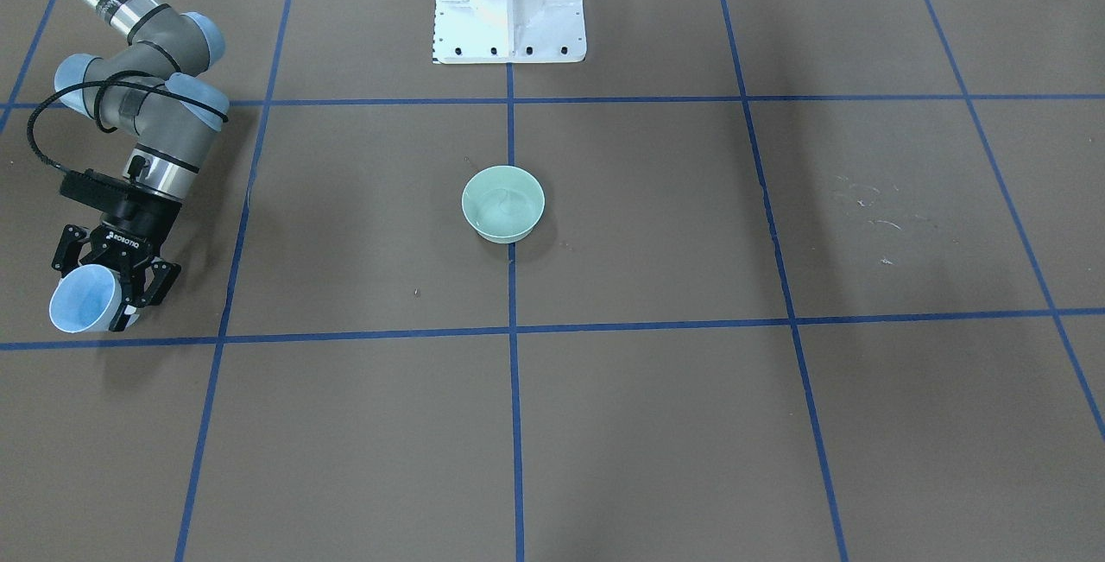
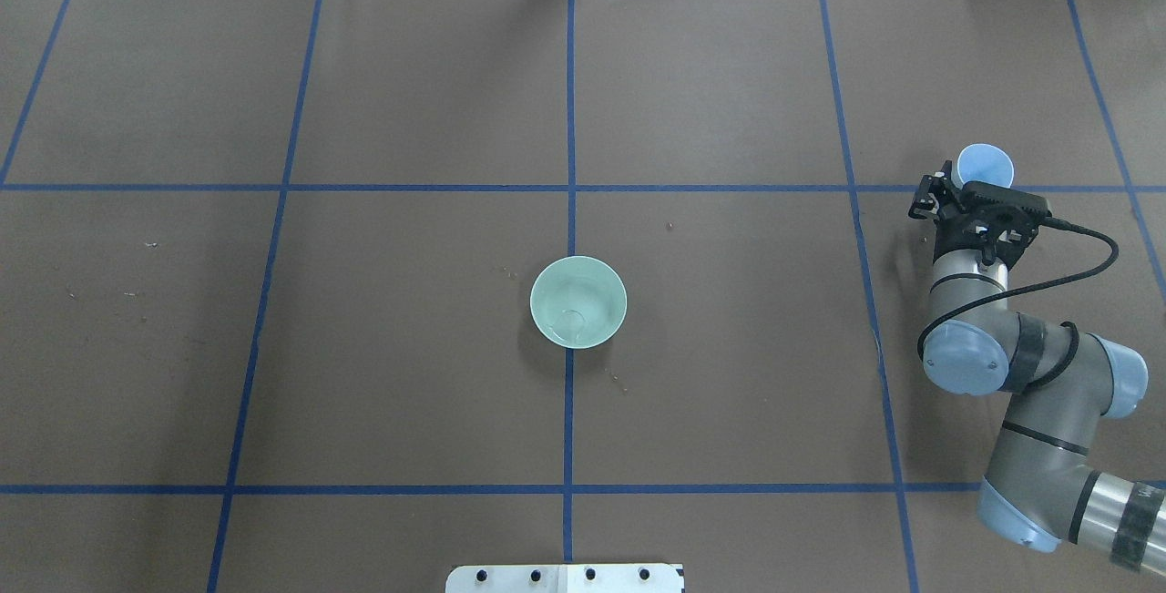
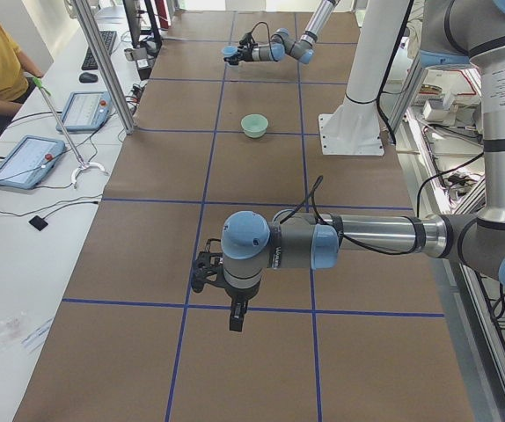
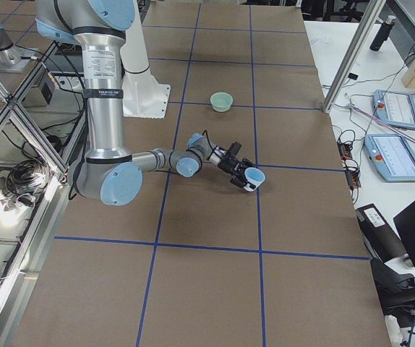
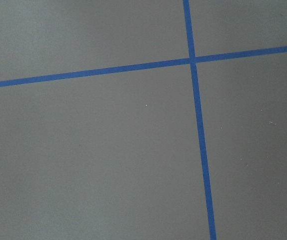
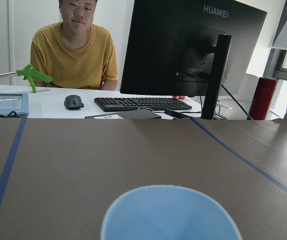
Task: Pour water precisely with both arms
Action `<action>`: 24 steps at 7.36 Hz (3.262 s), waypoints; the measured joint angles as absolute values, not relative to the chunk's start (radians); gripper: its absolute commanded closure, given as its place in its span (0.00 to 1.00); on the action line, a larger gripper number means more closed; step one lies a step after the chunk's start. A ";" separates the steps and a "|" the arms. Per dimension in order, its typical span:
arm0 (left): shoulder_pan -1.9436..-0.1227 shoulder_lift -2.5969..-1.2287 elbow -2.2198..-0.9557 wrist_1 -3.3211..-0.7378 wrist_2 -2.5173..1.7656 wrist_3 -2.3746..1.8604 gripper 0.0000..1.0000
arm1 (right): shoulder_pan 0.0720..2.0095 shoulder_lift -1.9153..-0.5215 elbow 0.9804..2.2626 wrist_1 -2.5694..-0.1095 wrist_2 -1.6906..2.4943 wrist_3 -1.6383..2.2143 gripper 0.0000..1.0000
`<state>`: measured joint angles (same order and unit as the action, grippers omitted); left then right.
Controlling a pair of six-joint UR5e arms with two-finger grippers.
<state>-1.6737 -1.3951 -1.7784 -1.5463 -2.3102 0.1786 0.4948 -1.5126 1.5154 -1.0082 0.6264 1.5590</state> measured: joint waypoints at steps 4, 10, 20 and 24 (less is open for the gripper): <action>-1.674 -1.400 -1.777 -1.546 -2.310 0.178 0.00 | 0.484 -1.513 1.492 -1.009 0.590 1.610 0.00; -1.674 -1.399 -1.776 -1.546 -2.310 0.179 0.00 | 0.485 -1.532 1.513 -1.008 0.461 1.602 0.00; -1.675 -1.391 -1.780 -1.546 -2.310 0.177 0.00 | 0.602 -1.457 1.778 -1.005 1.017 1.054 0.00; -1.674 -1.398 -1.785 -1.546 -2.310 0.169 0.00 | 0.989 -1.443 1.779 -1.016 1.663 0.620 0.00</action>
